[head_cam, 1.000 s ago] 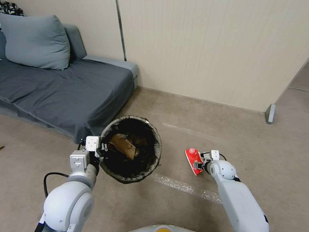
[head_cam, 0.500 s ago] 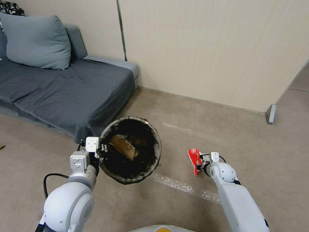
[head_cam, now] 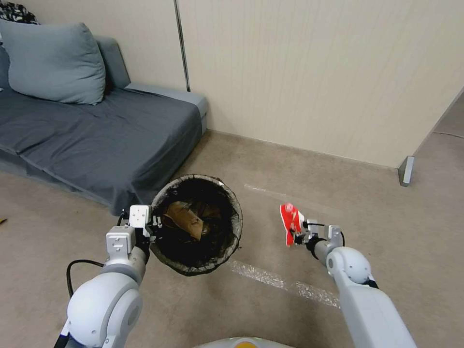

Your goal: Pick up the trash bin, then pick up the garbage from the floor and place it into the trash bin.

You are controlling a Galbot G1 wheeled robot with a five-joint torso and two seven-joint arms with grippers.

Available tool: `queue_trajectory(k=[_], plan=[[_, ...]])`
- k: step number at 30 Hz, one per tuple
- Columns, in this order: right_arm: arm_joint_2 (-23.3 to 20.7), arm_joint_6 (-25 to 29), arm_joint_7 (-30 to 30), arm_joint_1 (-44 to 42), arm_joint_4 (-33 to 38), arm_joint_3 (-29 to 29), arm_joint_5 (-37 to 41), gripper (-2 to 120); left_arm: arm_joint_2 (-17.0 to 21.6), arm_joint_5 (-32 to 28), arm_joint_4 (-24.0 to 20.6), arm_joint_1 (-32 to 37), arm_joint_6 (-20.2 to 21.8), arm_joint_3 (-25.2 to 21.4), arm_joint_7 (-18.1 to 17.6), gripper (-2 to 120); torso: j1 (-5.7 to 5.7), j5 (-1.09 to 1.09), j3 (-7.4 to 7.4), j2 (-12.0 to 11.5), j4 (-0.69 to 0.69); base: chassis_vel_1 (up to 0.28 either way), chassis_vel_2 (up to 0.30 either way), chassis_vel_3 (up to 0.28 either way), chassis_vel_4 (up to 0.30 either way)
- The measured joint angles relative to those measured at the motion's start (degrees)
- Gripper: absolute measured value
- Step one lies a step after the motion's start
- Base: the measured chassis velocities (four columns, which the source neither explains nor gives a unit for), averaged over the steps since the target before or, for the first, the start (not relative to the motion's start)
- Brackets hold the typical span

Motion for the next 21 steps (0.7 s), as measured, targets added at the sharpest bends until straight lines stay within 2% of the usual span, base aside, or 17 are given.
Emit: queue_trajectory(k=[1,2,5,7,9,15,21], plan=[[-0.8,2.4,-4.9,-1.7,3.7,0.0,0.8,1,0.0,0.0,0.1,-0.1,0.0,0.0,0.0,0,0.00,0.00,0.00,0.0,0.00,0.000,0.000,0.000,0.000],[-0.8,2.4,-4.9,-1.7,3.7,0.0,0.8,1,0.0,0.0,0.1,-0.1,0.0,0.0,0.0,0,0.00,0.00,0.00,0.0,0.00,0.000,0.000,0.000,0.000],[-2.6,5.5,-12.6,-3.9,11.1,-0.6,1.2,1,-0.1,0.0,0.4,-0.2,0.0,0.1,0.0,0,0.00,0.00,0.00,0.0,-0.01,0.000,0.000,0.000,0.000],[-2.9,5.9,-13.6,-4.1,12.2,-0.7,1.2,1,-0.2,0.0,0.4,-0.2,0.0,0.2,0.0,0,0.00,0.00,0.00,0.0,-0.01,0.000,0.000,0.000,0.000],[-4.2,7.5,-17.4,-4.2,17.2,-1.4,1.1,1,-0.3,0.0,0.4,-0.3,0.0,0.3,0.0,0,0.00,0.01,0.00,0.0,0.00,0.000,0.000,0.000,0.000],[-5.8,10.0,-19.8,-3.3,24.3,-3.0,-1.0,1,-0.4,0.1,0.4,-0.2,0.0,0.4,0.0,0,0.00,0.00,0.00,0.0,0.01,0.000,0.000,0.000,0.000],[-9.3,12.1,-22.8,-3.7,32.1,-5.4,-9.5,1,-0.2,0.1,0.3,-0.1,0.0,0.3,0.0,0,0.00,0.00,0.00,0.0,0.00,0.000,0.000,0.000,0.000]])
